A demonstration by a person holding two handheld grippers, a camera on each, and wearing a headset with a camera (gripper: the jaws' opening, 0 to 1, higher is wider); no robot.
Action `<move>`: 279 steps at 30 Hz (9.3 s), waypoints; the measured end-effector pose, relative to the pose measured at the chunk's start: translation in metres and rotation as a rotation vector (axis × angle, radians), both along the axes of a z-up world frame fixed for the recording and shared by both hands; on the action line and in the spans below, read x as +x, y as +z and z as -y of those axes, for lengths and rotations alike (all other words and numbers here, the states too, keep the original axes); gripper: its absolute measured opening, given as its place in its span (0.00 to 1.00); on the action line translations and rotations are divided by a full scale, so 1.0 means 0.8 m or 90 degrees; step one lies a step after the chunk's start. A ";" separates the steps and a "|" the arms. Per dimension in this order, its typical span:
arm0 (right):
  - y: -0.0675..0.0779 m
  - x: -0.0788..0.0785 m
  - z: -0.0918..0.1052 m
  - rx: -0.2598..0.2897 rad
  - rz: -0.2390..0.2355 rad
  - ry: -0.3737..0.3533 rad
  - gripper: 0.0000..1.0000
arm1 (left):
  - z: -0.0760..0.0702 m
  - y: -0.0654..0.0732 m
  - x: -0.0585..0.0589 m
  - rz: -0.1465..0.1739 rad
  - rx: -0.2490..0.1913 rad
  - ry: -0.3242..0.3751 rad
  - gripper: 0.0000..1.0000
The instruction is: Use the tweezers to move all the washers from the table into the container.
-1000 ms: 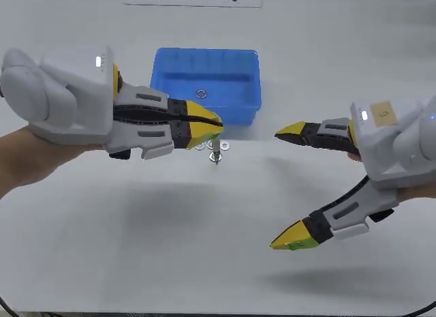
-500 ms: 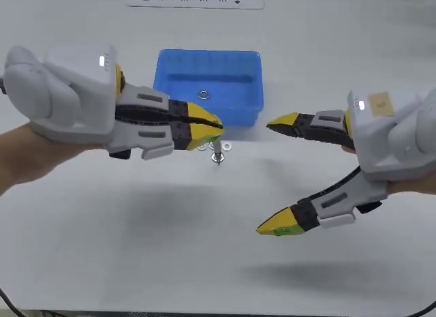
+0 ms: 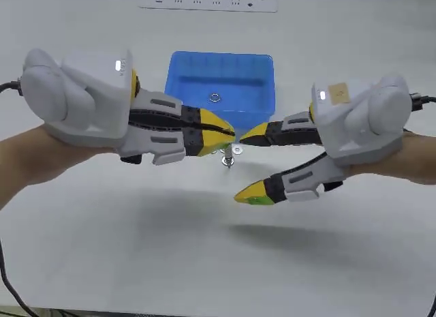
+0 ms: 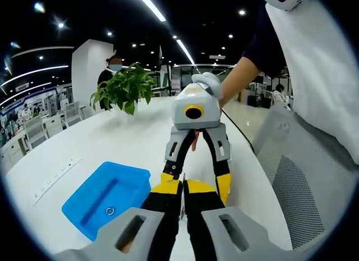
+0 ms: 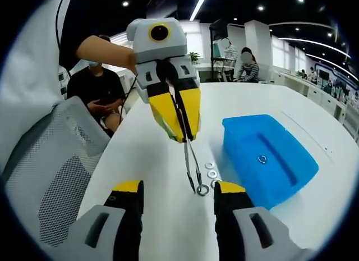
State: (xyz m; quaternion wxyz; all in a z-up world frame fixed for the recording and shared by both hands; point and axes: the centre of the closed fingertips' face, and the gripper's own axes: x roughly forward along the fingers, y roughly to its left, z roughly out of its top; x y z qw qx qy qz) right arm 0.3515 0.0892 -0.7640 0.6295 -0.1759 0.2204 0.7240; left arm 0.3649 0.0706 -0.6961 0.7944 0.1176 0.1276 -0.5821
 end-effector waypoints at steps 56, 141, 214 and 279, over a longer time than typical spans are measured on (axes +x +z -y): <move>0.039 0.015 -0.007 -0.006 0.100 0.026 0.09 | -0.014 0.048 -0.005 0.014 -0.049 0.091 0.46; 0.044 0.138 -0.040 -0.015 0.149 0.014 0.08 | -0.058 0.061 0.086 0.021 -0.115 0.233 0.56; 0.078 0.111 -0.031 -0.013 0.173 0.012 0.32 | -0.022 0.100 0.103 0.108 -0.040 0.093 0.04; 0.031 -0.006 0.094 -0.014 0.015 -0.130 0.98 | -0.057 0.011 0.033 0.036 -0.090 0.131 0.05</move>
